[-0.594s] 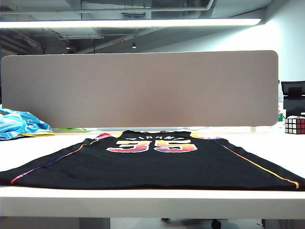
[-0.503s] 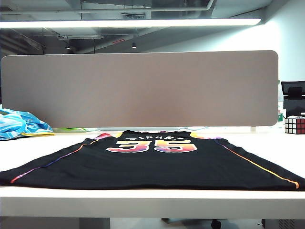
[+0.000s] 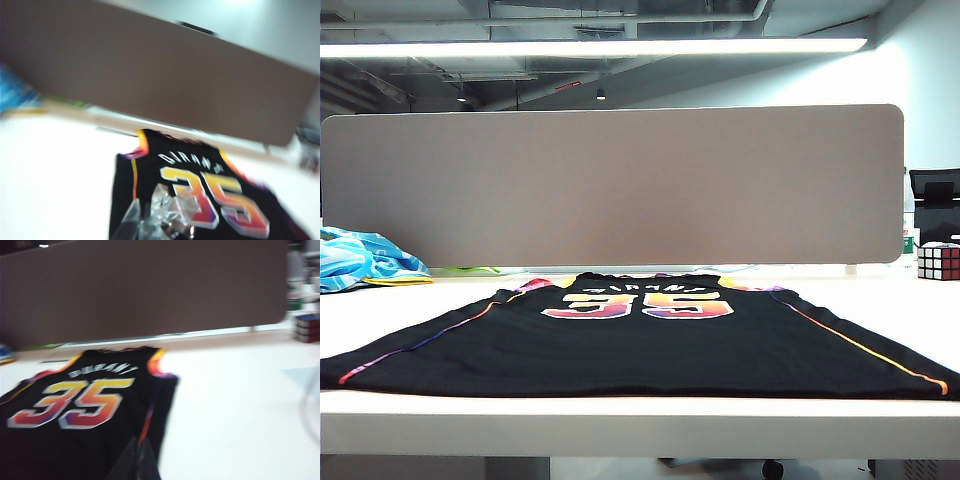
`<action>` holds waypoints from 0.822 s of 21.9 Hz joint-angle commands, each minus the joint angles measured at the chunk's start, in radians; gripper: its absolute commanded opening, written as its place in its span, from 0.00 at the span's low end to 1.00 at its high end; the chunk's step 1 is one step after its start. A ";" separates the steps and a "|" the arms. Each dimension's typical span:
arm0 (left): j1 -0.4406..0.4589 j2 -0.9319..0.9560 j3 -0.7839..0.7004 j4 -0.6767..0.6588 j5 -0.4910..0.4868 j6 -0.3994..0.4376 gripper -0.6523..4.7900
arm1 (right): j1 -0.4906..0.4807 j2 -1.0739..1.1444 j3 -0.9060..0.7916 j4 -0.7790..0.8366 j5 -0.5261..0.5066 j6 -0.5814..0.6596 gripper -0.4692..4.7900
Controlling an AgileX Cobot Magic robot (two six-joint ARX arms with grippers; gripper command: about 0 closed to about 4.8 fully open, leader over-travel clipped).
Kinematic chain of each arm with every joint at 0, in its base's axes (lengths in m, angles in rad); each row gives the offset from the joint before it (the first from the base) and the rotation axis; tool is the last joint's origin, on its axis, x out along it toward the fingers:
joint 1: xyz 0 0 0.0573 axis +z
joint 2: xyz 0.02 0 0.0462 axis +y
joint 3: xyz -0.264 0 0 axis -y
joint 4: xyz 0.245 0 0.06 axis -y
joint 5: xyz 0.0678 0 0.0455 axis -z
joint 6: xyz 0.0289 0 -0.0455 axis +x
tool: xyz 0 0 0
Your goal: Fold the bottom side of the basketball jersey horizontally towards the center, about one-third of the way, and then fold the bottom of the basketball jersey up towards the top, creating a neat rectangle.
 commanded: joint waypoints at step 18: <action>0.401 1.297 0.571 -0.380 0.791 0.053 0.11 | -0.116 1.219 0.713 -0.550 -0.402 0.056 0.28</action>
